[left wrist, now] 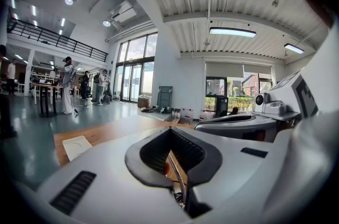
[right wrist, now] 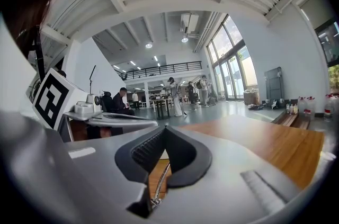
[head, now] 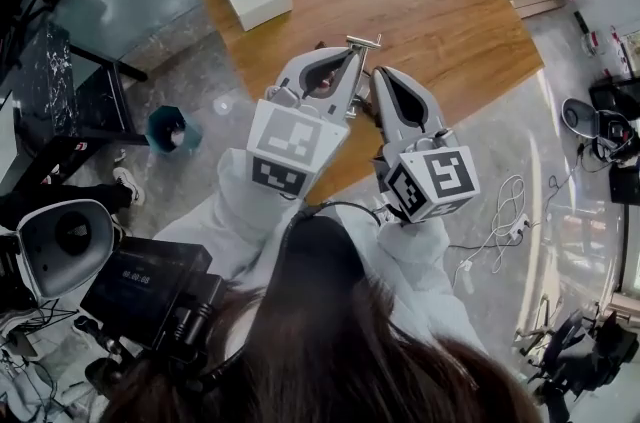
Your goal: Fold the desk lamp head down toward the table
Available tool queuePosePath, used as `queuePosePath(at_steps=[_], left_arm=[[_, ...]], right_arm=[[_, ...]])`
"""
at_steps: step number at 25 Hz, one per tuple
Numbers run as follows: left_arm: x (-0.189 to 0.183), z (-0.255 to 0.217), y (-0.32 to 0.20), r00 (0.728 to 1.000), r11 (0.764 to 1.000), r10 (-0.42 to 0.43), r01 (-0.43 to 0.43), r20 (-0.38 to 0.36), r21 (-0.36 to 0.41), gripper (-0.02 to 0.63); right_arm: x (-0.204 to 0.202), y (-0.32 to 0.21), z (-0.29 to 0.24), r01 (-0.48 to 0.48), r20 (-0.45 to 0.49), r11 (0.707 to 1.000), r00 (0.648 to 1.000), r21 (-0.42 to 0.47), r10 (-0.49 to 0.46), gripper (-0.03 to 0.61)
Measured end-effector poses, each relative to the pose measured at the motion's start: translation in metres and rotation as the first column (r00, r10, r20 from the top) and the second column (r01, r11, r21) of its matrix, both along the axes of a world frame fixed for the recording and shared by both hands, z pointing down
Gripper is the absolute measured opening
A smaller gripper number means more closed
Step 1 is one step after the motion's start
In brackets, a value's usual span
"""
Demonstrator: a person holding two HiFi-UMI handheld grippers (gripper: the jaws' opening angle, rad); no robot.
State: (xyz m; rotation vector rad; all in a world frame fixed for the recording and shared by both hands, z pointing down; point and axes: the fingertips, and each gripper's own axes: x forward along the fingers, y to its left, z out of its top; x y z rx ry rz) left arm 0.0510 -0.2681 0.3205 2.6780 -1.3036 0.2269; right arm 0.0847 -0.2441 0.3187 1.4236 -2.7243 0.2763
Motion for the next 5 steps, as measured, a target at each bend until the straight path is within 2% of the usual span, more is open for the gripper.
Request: queuePosePath(at_steps=[5], left_arm=[[0.0050, -0.0007, -0.0003, 1.000, 1.000, 0.020, -0.020, -0.007, 0.002, 0.002]], right_arm=[[0.0052, 0.0000, -0.0002, -0.025, -0.004, 1.000, 1.000, 0.001, 0.025, 0.000]])
